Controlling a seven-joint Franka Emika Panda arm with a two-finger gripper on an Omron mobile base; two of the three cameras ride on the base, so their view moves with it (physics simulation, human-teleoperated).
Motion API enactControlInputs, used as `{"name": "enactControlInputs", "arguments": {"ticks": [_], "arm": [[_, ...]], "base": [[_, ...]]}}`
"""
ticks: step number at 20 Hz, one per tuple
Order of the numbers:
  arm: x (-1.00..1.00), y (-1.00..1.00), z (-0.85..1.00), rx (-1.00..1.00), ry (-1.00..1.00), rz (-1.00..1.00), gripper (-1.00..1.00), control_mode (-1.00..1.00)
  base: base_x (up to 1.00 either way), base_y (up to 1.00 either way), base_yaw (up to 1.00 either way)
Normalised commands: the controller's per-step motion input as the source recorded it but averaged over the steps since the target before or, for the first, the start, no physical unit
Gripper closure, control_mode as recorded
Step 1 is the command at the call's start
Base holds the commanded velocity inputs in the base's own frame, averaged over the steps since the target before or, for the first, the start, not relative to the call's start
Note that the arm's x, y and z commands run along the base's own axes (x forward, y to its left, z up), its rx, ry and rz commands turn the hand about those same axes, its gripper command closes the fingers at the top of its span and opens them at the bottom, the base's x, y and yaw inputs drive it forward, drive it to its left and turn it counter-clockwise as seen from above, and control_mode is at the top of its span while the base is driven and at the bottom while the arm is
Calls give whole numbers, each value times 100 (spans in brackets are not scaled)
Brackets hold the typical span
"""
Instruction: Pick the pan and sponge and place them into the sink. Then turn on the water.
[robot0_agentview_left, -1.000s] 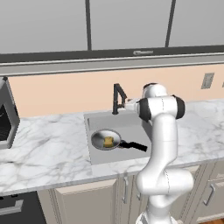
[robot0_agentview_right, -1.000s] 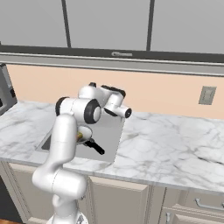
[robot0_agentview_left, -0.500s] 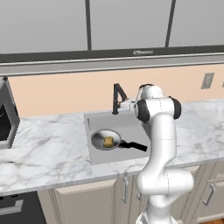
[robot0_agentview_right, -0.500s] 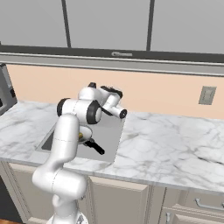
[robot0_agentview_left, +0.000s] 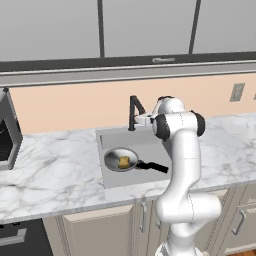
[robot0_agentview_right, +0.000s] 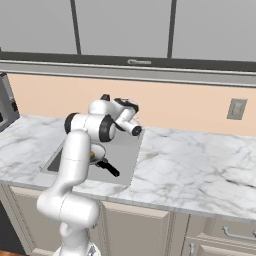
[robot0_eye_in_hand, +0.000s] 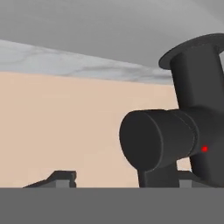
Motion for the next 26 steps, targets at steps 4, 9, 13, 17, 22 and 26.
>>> {"name": "enactControlInputs", "arguments": {"ticks": [4, 9, 13, 17, 22, 26], "arm": [[49, 0, -5, 0, 0, -11, -100, -100], [43, -4, 0, 3, 0, -10, 100, -100], [23, -36, 0, 12, 4, -6, 100, -100], [14, -66, 0, 18, 7, -4, 100, -100], [8, -83, -9, 20, 6, -2, 100, -100], [19, -70, -5, 16, 6, -2, 100, -100]], "base": [[0, 0, 0], [0, 0, 0], [0, 0, 0], [0, 0, 0], [0, 0, 0], [0, 0, 0]]}}
